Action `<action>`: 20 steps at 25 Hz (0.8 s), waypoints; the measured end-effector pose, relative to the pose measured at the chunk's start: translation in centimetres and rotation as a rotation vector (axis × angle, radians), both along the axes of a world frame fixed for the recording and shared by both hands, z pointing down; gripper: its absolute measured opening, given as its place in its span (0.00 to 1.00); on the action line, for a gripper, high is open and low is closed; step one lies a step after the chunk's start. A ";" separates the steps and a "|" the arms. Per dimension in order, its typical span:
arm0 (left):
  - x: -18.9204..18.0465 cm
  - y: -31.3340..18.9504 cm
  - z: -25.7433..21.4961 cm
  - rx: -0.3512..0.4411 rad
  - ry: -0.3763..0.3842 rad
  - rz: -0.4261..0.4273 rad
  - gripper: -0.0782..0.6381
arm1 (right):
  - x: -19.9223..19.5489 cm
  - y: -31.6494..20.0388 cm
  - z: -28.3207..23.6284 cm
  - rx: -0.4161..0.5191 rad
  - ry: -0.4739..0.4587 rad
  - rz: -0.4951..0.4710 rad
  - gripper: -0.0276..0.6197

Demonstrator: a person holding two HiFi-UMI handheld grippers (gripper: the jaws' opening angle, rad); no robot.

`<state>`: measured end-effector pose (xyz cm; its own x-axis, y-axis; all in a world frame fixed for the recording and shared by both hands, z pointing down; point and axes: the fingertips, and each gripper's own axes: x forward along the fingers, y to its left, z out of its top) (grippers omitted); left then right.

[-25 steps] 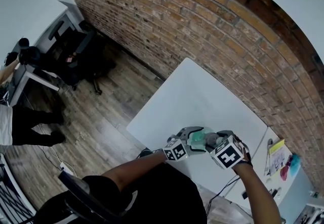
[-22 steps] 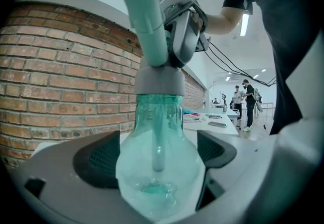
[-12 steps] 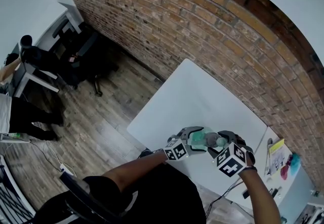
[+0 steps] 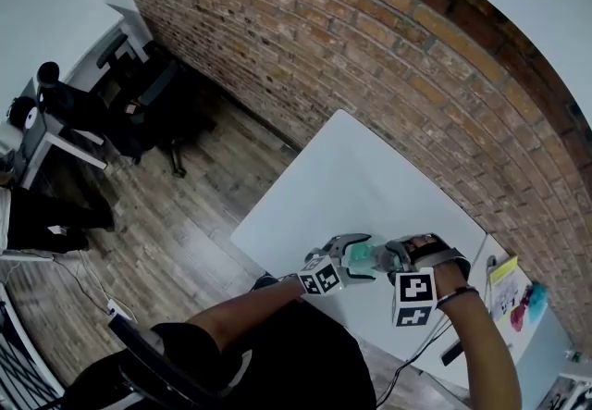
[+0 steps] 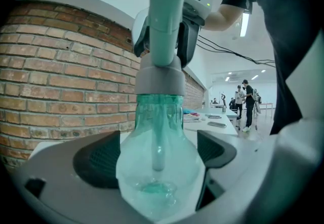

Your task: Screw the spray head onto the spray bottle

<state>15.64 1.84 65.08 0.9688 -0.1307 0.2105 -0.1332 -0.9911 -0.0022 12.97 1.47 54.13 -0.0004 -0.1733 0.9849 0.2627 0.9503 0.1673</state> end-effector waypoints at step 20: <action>-0.1 0.1 -0.1 0.005 -0.005 -0.006 0.76 | 0.0 -0.9 1.1 -0.114 -0.283 0.735 0.45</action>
